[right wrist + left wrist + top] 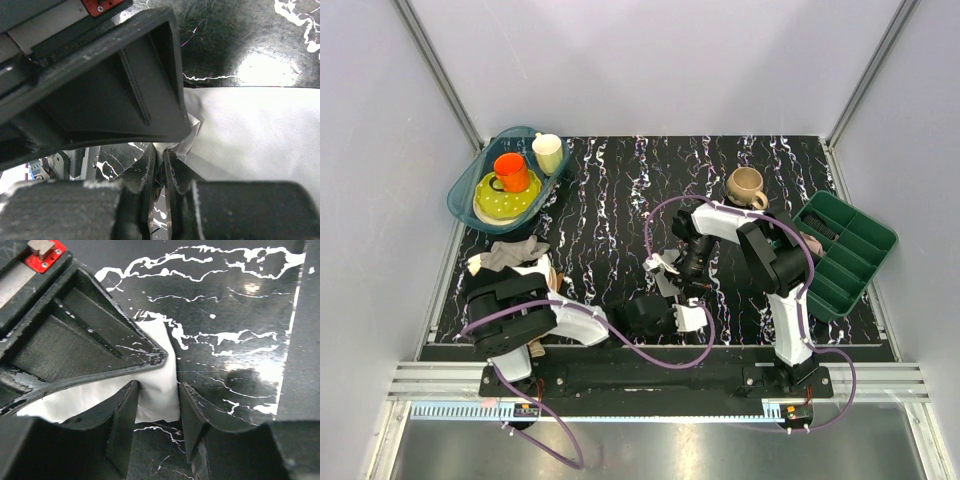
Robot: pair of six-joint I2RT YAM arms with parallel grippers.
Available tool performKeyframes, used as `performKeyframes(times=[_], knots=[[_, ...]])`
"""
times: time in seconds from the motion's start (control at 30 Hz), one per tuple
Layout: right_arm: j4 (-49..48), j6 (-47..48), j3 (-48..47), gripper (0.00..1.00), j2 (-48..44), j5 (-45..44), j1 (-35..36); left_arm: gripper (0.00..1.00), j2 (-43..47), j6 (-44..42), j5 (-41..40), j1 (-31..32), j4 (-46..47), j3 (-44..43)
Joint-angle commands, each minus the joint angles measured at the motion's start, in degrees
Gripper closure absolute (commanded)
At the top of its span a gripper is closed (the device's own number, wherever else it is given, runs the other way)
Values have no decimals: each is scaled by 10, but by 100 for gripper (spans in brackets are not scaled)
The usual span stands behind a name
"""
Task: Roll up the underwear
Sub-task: Roll the underwear to the center of the board.
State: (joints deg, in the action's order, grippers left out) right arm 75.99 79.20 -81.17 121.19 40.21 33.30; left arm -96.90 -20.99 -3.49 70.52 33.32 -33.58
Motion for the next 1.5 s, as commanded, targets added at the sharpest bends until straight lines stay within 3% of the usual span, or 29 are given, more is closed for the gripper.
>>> performKeyframes(times=[0.0,0.13,0.2,0.27,0.33,0.5,0.77,0.9,1.03,1.07,1.17,1.37,1.47], knots=[[34,10,-9,85,3,22,-3,58,-18,-3,-68,1,5,-21],[29,10,-3,82,-8,27,-4,70,-29,7,-88,2,-7,-28],[26,8,0,78,-12,30,-7,83,-31,14,-86,-1,-15,-33],[23,6,3,73,-19,38,-13,95,-33,31,-54,-9,-29,-38],[18,3,7,68,-32,45,-21,100,-30,50,-25,-19,-49,-43],[-15,-11,10,51,-82,67,-91,100,-22,120,133,-73,-68,-39],[-32,15,33,48,-152,66,-191,100,-63,210,314,-158,-127,-86],[-72,43,89,48,-251,68,-203,100,-99,282,388,-208,-149,-112],[-150,127,198,38,-344,93,-199,100,-126,352,452,-259,-169,-128],[-166,140,216,31,-359,96,-197,100,-129,366,462,-265,-165,-127],[-237,159,270,22,-410,88,-164,100,-145,419,488,-289,-136,-118],[-384,127,327,22,-409,4,-52,100,-173,486,511,-314,-110,-119],[-430,118,335,24,-384,-24,-28,100,-191,514,528,-319,-93,-126]])
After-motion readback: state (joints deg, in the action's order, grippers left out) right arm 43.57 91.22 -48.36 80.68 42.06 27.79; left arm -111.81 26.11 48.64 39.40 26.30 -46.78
